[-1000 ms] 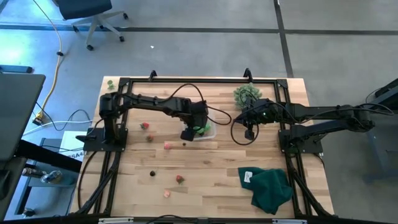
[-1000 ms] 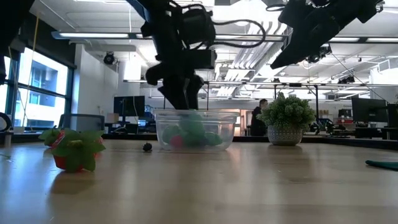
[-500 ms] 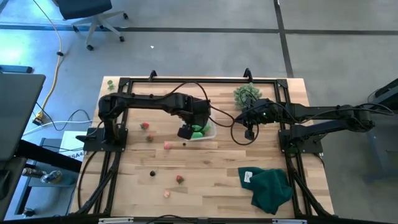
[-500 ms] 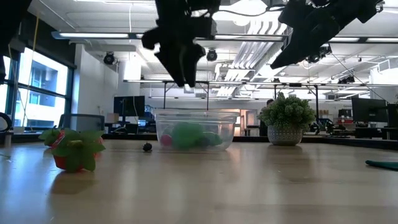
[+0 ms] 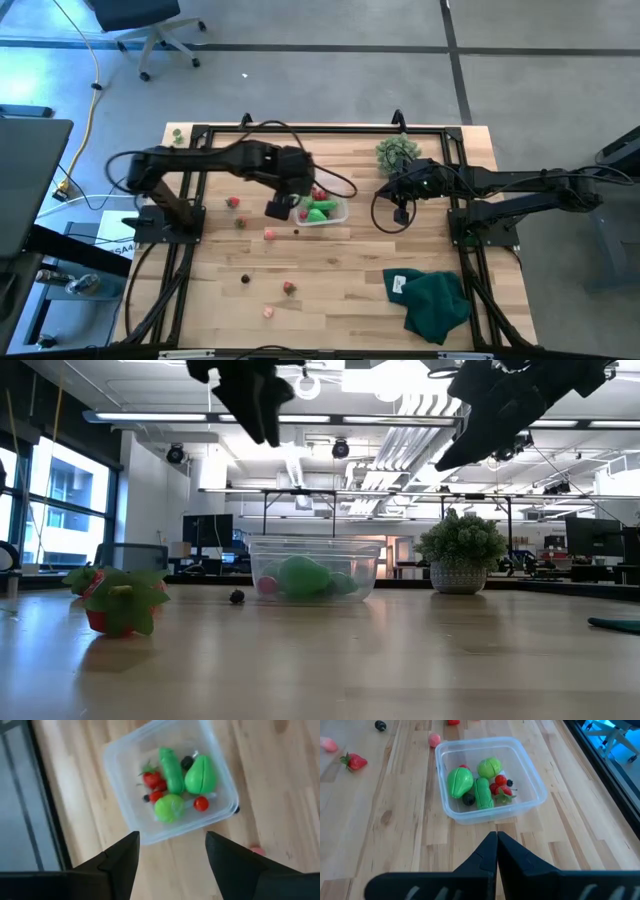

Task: Pick and placing Produce into tupperware
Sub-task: Put the red cherry into the transparent bin

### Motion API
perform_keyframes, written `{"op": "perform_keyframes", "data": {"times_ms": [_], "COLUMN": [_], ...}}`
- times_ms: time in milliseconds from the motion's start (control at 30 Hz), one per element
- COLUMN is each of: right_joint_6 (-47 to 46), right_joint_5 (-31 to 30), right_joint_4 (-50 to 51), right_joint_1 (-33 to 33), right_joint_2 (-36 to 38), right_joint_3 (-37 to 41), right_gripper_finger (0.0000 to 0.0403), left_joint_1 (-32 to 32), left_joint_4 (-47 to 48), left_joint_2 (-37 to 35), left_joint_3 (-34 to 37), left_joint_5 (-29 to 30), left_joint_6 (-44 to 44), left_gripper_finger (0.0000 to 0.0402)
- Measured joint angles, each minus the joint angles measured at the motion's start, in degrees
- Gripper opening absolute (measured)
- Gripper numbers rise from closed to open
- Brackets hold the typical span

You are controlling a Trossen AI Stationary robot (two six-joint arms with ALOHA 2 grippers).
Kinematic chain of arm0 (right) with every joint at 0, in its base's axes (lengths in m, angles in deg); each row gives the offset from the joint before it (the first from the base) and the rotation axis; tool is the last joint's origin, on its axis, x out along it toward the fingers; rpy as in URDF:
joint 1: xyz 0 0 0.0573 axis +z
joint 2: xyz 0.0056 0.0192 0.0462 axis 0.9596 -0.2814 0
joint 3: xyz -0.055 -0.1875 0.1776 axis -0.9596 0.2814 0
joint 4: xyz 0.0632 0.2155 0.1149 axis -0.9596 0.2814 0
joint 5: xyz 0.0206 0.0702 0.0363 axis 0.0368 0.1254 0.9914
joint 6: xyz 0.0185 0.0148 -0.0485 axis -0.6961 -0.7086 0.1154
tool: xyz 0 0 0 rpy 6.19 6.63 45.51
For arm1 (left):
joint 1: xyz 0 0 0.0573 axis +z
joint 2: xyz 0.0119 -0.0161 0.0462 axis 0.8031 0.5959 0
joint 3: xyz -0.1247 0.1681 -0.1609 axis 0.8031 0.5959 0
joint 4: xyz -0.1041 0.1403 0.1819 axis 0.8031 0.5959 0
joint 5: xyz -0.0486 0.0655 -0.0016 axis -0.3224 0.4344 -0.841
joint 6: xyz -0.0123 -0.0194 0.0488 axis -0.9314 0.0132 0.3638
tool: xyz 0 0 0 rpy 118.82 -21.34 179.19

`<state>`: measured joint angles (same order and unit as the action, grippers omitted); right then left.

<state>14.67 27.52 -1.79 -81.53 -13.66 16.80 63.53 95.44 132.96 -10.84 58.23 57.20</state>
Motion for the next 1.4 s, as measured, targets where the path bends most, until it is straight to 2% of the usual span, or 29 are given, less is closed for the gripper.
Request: {"op": "perform_keyframes", "data": {"times_ms": [167, 267, 433, 567, 733, 833, 967, 1133, 1400], "right_joint_6": [0.00, 0.00, 0.01, 0.01, 0.02, 0.00, 0.01, 0.00, 0.00], "right_joint_5": [-0.01, -0.01, 0.00, -0.01, 0.00, -0.02, -0.02, 0.00, 0.00], "right_joint_4": [-0.03, -0.06, 0.01, -0.01, -0.01, -0.03, 0.00, -0.03, 0.01], "right_joint_1": [-0.01, -0.01, -0.01, 0.00, -0.01, -0.01, -0.01, 0.00, -0.01], "right_joint_2": [0.00, 0.00, 0.00, 0.00, 0.00, 0.00, 0.00, 0.00, 0.00], "right_joint_3": [0.00, 0.00, 0.00, 0.00, 0.00, 0.00, 0.00, 0.00, 0.00], "right_gripper_finger": [0.0002, 0.0002, 0.0002, 0.0002, 0.0002, 0.0002, 0.0002, 0.0002, 0.0002], "left_joint_1": [2.76, 7.42, 20.50, 32.97, 45.54, 50.83, 52.91, 52.31, 50.78], "left_joint_4": [-3.21, -7.02, -11.09, -10.79, -8.92, -8.55, -12.07, -11.00, -10.65], "left_joint_2": [-7.46, -11.82, -16.53, -16.80, -16.49, -16.49, -15.87, -11.65, -2.07], "left_joint_3": [8.51, 15.17, 23.97, 26.04, 27.50, 28.80, 29.81, 30.22, 31.79], "left_joint_5": [2.94, 3.23, 0.67, -5.42, -7.43, -9.18, -14.33, -14.53, -8.59], "left_joint_6": [-3.05, -4.29, -5.49, -4.10, -2.67, 0.39, 2.34, 0.71, -3.56], "left_gripper_finger": [0.0203, 0.0199, 0.0199, 0.0202, 0.0194, 0.0188, 0.0178, 0.0167, 0.0159]}}
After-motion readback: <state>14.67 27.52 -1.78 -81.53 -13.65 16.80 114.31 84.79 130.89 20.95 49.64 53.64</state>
